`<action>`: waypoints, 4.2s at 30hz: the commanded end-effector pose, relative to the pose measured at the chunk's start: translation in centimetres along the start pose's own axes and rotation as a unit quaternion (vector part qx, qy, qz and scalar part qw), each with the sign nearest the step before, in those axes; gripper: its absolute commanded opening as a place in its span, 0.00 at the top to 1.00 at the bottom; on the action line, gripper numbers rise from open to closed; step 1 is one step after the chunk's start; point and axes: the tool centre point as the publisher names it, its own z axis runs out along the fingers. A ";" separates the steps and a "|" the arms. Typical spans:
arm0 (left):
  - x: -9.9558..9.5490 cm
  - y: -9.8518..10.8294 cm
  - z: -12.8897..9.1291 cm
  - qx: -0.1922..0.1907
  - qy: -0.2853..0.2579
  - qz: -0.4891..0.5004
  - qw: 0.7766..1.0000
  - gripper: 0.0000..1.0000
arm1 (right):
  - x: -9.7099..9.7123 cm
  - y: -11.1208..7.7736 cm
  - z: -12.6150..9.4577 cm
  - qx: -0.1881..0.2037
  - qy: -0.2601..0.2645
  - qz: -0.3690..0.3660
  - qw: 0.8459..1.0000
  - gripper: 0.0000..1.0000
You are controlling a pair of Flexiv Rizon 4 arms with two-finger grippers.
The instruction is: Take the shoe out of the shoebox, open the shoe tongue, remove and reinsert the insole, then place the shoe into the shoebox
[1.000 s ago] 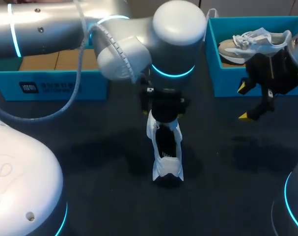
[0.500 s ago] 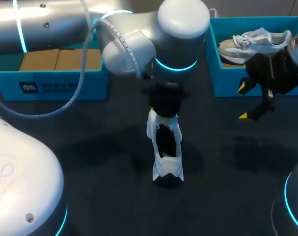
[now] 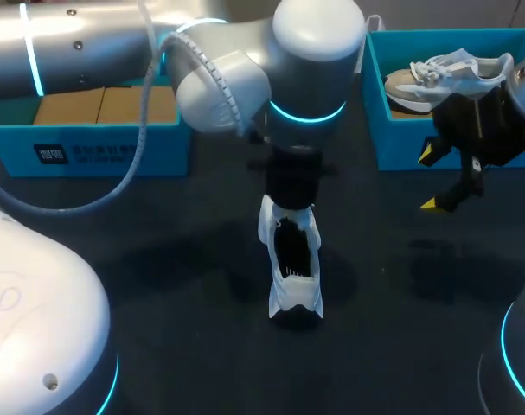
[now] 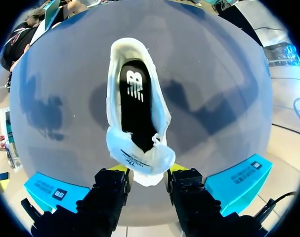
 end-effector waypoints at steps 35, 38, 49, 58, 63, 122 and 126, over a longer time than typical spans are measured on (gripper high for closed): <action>-0.3 -6.3 1.3 0.035 -0.038 -0.007 0.999 0.57 | 0.0 0.0 0.0 0.002 0.000 0.001 1.000 0.00; -0.3 -6.7 1.5 0.040 -0.039 -0.012 0.998 0.57 | 0.0 0.0 0.0 0.002 0.000 0.001 1.000 0.00; -1.0 -4.0 1.0 0.014 -0.036 -0.029 0.999 0.64 | 0.0 0.0 0.0 0.002 0.000 0.001 1.000 0.00; -1.4 -4.3 2.6 0.011 -0.028 -0.026 0.999 0.66 | 0.0 0.0 0.0 0.002 0.000 0.001 1.000 0.00; -0.7 -5.6 3.1 0.017 -0.027 -0.026 0.999 0.66 | 0.0 0.0 0.0 0.002 0.000 0.001 1.000 0.00; 1.5 -12.0 -2.7 0.154 -0.012 -0.620 0.769 0.00 | 0.0 0.0 0.0 0.002 0.000 0.001 1.000 0.00; 1.2 -12.3 -2.3 0.151 -0.012 -0.647 0.747 0.00 | 0.0 0.0 0.0 0.002 0.000 0.001 1.000 0.00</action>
